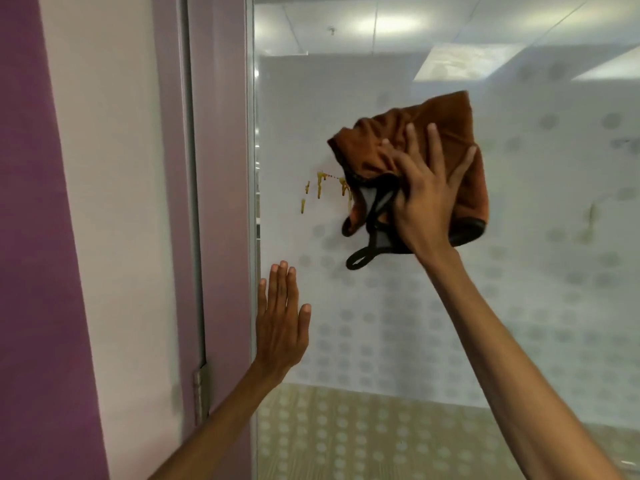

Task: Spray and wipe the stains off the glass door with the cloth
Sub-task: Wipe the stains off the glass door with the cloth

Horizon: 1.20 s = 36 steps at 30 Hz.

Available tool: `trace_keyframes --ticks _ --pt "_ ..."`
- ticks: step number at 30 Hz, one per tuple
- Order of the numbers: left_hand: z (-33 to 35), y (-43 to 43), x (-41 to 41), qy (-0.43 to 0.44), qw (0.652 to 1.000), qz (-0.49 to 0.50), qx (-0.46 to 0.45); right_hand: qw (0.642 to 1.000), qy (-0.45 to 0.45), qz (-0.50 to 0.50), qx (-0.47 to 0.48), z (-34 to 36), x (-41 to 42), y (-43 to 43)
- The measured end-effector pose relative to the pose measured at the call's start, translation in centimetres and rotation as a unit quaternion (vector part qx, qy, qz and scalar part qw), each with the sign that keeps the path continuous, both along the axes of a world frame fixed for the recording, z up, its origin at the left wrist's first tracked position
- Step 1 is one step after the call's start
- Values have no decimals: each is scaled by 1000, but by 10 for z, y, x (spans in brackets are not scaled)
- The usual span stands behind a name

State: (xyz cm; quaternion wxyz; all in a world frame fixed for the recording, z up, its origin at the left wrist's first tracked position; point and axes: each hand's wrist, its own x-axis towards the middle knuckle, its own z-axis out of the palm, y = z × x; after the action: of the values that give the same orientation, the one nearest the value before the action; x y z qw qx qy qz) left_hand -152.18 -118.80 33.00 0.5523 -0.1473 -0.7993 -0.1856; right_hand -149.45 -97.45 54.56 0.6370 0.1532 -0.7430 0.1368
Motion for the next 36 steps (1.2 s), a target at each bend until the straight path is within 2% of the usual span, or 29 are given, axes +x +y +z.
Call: trace_keyframes --ticks 5,10,15,19,21,24,26,29,32,34,36 --pt "12 -20 -2 18 1000 -2 3 988 -9 3 156 -50 -4 -13" --pt "55 -46 0 55 998 -6 25 994 2 4 109 -72 -7 -12" --pt "124 -74 -12 74 997 13 34 999 -2 26 22 -53 -4 -40" --pt "132 -86 -18 87 996 -10 24 999 8 31 0 -23 -10 -67" --pt "133 -94 -21 94 995 -14 34 999 8 33 37 -29 -11 -75" --pt "137 -107 -27 108 994 15 9 984 1 30 177 -70 -8 -69" --pt "137 -110 -28 109 994 12 -12 973 5 17 229 -79 -6 -47" --pt "136 -111 -30 112 993 17 -15 988 33 12 151 -36 -11 -32" --pt "136 -110 -31 113 993 14 -11 997 41 7 68 13 -16 -54" --pt "135 -111 -31 117 993 14 -15 994 40 22 103 12 -20 -76" --pt "136 -113 -30 118 993 11 -21 981 29 52 184 -18 -21 -82"
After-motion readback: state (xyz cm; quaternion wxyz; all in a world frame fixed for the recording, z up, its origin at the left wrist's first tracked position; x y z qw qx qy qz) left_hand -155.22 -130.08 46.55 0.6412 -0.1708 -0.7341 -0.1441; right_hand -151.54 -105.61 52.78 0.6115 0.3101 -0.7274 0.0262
